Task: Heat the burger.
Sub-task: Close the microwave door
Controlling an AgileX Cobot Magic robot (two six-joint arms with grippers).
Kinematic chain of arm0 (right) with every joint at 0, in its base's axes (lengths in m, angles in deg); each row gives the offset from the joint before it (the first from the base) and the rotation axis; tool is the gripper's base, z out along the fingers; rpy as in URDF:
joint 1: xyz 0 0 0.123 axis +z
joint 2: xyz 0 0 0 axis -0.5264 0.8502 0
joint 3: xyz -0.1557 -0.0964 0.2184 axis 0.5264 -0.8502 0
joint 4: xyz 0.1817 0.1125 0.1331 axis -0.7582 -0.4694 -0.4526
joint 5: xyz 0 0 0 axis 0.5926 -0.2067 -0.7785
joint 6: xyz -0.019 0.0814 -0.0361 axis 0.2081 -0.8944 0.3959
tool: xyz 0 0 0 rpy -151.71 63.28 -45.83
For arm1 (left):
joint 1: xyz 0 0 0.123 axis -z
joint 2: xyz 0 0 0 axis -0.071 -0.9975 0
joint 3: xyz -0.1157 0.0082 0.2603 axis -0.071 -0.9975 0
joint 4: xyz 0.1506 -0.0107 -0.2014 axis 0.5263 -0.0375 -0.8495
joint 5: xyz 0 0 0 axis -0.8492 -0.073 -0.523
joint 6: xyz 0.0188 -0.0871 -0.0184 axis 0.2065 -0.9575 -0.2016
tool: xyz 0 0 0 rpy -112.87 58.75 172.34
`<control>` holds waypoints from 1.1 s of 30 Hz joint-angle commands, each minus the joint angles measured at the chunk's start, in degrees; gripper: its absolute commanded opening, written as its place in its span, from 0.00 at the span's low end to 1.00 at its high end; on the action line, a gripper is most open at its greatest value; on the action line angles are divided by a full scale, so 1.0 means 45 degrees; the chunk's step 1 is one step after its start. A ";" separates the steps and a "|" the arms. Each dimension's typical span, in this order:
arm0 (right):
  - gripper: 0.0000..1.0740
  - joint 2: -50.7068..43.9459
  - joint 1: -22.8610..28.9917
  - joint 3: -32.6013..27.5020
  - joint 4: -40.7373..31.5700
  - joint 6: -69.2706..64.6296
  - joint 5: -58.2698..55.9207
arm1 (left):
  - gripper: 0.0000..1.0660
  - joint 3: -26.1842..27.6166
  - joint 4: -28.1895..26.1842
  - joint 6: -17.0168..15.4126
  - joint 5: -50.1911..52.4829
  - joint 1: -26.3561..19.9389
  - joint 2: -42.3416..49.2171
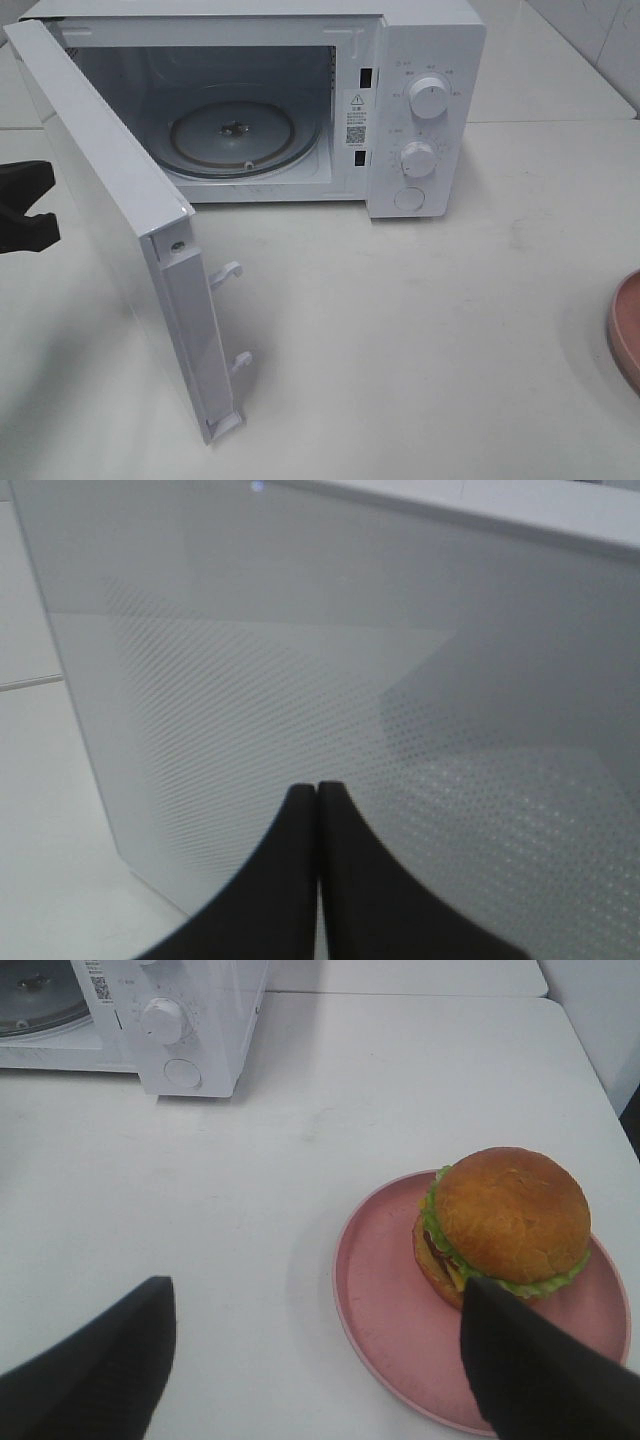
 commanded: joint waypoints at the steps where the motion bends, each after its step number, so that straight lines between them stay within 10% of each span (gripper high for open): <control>1: 0.71 -0.0382 -0.0089 -0.0013 -0.0038 0.0178 0.0025 | 0.00 0.0242 -0.0700 0.0306 0.0547 0.0509 -0.0344; 13: 0.71 -0.0382 -0.0089 -0.0013 -0.0038 0.0178 0.0025 | 0.00 0.1668 -0.2916 0.0904 0.0649 0.2954 -0.1935; 33: 0.71 -0.0382 -0.0089 -0.0013 -0.0038 0.0178 0.0025 | 0.00 0.5730 -0.9651 0.4813 -0.0127 0.6748 -0.4851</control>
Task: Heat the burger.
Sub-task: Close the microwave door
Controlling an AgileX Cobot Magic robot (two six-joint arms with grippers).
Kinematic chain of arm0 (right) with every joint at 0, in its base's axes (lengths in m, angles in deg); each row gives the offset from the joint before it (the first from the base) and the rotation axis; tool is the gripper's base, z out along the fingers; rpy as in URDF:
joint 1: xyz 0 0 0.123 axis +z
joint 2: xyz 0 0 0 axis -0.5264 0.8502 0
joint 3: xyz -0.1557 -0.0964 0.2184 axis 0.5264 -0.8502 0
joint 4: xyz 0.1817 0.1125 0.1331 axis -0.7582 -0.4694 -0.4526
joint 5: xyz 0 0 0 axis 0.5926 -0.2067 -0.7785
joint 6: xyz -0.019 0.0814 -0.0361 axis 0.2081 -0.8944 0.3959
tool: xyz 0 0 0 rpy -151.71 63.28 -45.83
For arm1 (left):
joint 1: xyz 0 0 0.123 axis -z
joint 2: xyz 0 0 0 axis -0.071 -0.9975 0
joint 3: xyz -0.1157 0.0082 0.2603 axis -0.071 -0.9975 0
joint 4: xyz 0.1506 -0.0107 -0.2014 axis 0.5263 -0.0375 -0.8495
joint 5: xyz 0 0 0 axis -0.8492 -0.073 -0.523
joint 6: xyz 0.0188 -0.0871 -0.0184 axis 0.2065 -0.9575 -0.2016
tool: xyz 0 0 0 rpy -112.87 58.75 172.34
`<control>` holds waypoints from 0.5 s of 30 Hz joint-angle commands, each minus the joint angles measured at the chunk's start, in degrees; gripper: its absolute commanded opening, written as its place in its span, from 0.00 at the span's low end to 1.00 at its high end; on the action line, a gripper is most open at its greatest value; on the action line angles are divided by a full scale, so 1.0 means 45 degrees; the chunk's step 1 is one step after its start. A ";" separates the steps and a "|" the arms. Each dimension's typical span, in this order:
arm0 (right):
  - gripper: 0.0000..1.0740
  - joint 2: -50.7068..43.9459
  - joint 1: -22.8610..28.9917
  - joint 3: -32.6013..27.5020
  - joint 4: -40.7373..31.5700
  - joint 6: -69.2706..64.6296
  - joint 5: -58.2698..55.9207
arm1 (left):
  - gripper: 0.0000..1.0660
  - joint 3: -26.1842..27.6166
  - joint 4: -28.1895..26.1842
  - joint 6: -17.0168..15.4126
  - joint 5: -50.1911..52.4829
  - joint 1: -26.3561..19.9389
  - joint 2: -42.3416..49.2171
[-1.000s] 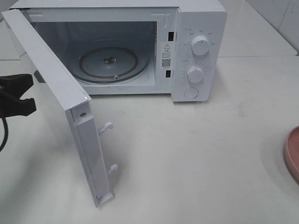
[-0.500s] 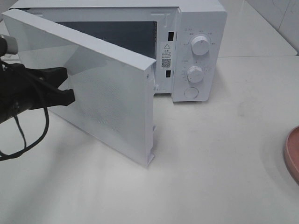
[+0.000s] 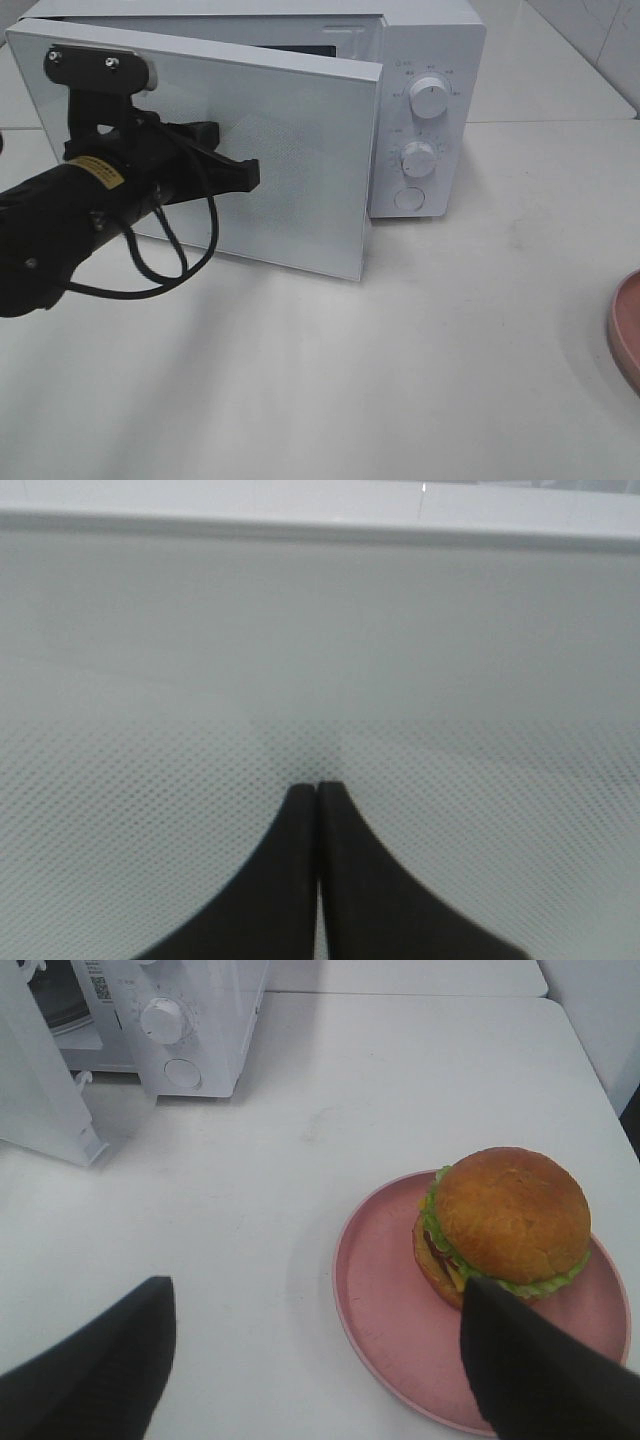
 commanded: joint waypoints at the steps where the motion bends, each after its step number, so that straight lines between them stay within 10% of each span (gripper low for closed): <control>1: 0.71 -0.0382 -0.0089 -0.0013 -0.0038 0.0178 0.0025 | 0.00 0.1133 -0.1108 0.0318 -0.0153 0.0420 -0.0637; 15: 0.71 -0.0382 -0.0089 -0.0013 -0.0038 0.0178 0.0025 | 0.00 0.4253 -0.2101 0.1579 -0.1324 0.0509 -0.2381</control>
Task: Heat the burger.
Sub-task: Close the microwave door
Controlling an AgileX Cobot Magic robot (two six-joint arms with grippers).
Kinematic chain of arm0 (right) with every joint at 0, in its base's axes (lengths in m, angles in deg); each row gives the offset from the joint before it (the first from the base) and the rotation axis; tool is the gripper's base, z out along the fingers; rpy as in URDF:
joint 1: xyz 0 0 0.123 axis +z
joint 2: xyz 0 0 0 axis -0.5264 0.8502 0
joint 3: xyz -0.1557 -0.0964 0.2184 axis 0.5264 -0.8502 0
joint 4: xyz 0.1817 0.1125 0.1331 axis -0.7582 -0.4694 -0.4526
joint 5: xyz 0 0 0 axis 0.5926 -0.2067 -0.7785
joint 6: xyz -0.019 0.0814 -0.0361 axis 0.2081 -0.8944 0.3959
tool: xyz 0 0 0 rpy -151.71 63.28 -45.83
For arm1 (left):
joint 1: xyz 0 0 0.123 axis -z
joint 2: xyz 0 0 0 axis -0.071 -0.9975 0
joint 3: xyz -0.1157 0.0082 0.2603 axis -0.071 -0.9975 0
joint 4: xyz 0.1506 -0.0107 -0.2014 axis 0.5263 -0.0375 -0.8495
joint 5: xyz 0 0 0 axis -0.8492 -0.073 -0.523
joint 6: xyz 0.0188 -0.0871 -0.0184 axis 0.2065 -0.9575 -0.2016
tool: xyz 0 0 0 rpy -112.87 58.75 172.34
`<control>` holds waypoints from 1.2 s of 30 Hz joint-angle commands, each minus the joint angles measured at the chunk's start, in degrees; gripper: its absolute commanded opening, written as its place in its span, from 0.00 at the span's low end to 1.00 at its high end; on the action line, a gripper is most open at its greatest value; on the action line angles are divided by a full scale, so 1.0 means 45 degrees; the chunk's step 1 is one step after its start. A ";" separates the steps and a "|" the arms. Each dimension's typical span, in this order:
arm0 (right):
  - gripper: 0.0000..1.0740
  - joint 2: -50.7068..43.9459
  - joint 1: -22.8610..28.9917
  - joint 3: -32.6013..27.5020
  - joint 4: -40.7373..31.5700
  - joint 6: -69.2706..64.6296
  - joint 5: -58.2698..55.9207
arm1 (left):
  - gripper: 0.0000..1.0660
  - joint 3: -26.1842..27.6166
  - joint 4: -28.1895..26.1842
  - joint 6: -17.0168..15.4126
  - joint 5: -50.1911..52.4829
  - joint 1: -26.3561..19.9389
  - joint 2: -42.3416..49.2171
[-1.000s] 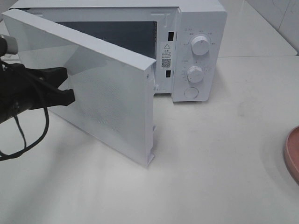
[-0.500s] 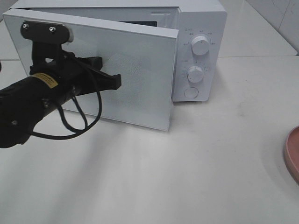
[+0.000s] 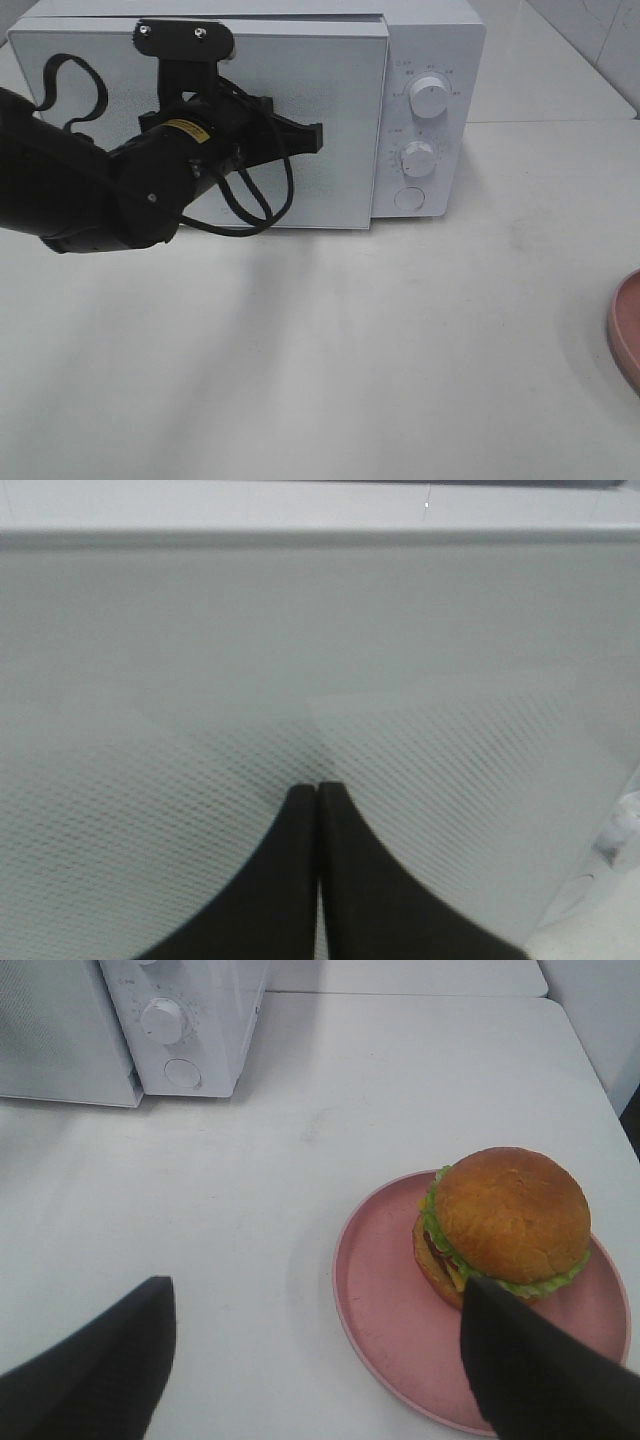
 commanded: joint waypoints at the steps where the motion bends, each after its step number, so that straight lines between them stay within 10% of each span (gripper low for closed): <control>1: 0.71 -0.0382 -0.0089 -0.0013 -0.0038 0.0178 0.0025 | 0.00 0.0802 -0.0395 0.0331 -0.0051 0.0051 -0.0357; 16: 0.71 -0.0382 -0.0089 -0.0013 -0.0038 0.0178 0.0025 | 0.00 0.2865 -0.1375 0.1222 -0.0789 -0.0280 -0.1197; 34: 0.71 -0.0382 -0.0089 -0.0013 -0.0038 0.0166 0.0025 | 0.00 0.0051 -0.1299 0.1783 -0.4074 0.0649 0.1261; 36: 0.71 -0.0382 -0.0089 -0.0013 -0.0038 0.0166 0.0025 | 0.19 -0.0178 -0.1299 0.1783 -0.6379 0.0624 0.1719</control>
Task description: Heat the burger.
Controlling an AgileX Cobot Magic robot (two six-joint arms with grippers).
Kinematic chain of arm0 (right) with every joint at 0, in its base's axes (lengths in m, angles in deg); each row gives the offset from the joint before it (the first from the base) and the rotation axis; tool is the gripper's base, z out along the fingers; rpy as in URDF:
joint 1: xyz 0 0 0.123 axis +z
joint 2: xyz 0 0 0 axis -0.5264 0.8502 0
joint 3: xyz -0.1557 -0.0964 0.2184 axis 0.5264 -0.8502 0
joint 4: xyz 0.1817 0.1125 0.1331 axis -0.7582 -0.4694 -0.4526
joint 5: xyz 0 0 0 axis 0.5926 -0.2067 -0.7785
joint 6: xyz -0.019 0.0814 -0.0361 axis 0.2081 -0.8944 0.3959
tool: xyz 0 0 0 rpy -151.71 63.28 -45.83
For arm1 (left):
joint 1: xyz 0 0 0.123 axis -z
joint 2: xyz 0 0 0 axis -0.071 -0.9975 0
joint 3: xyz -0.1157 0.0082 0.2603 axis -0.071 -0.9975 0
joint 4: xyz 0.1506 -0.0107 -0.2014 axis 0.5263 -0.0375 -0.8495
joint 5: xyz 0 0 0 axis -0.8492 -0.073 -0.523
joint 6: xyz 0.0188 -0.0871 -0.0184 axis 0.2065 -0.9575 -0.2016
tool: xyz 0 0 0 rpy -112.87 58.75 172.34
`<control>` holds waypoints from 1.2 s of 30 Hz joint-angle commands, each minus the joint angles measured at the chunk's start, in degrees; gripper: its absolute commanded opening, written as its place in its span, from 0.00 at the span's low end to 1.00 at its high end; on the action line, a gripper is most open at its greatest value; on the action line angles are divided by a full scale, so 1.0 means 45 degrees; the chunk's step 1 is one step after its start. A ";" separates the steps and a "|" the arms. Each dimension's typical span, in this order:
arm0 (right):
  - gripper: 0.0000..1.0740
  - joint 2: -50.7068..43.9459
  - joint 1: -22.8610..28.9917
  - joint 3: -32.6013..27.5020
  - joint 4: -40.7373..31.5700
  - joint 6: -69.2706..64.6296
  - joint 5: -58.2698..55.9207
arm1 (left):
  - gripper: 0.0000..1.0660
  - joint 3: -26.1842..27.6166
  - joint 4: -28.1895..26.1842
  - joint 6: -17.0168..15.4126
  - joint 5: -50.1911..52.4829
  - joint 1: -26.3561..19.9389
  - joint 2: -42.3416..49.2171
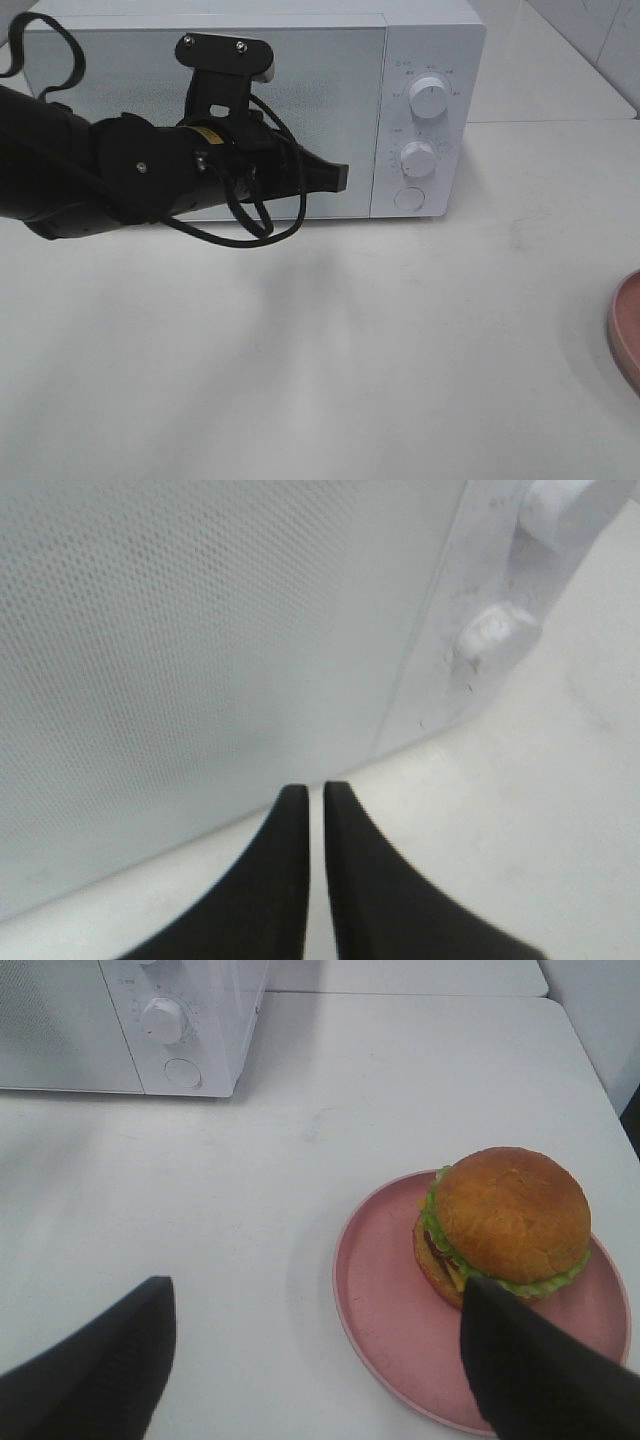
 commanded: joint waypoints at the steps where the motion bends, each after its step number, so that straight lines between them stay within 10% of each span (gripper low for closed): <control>1: 0.71 -0.0382 -0.0089 -0.0013 -0.0038 0.0166 0.0025 | 0.19 -0.0102 -0.0089 0.0025 -0.1579 0.0051 0.0382; 3: 0.71 -0.0382 -0.0089 -0.0013 -0.0038 0.0166 0.0025 | 0.29 -0.0102 -0.0064 0.0025 -0.2343 0.0038 0.0471; 5: 0.71 -0.0382 -0.0089 -0.0013 -0.0038 0.0166 0.0025 | 0.78 -0.0102 0.0115 0.0025 -0.4507 0.0038 0.0866; 9: 0.71 -0.0382 -0.0089 -0.0013 -0.0038 0.0166 0.0025 | 0.95 -0.0089 0.0560 0.0013 -0.6086 0.0038 0.1146; 17: 0.71 -0.0382 -0.0089 -0.0013 -0.0038 0.0166 0.0025 | 0.95 -0.0089 0.3272 -0.0229 -1.0351 0.0038 0.2228; 25: 0.71 -0.0382 -0.0089 -0.0013 -0.0038 0.0166 0.0025 | 0.95 -0.0089 0.6277 -0.2534 -1.3242 0.0000 0.3463; 29: 0.71 -0.0382 -0.0089 -0.0013 -0.0038 0.0166 0.0025 | 0.95 -0.0089 0.7970 -0.4966 -1.4668 -0.1019 0.3985; 36: 0.71 -0.0382 -0.0089 -0.0013 -0.0038 0.0166 0.0025 | 0.95 -0.0089 0.8505 -0.5131 -1.5992 -0.3374 0.4749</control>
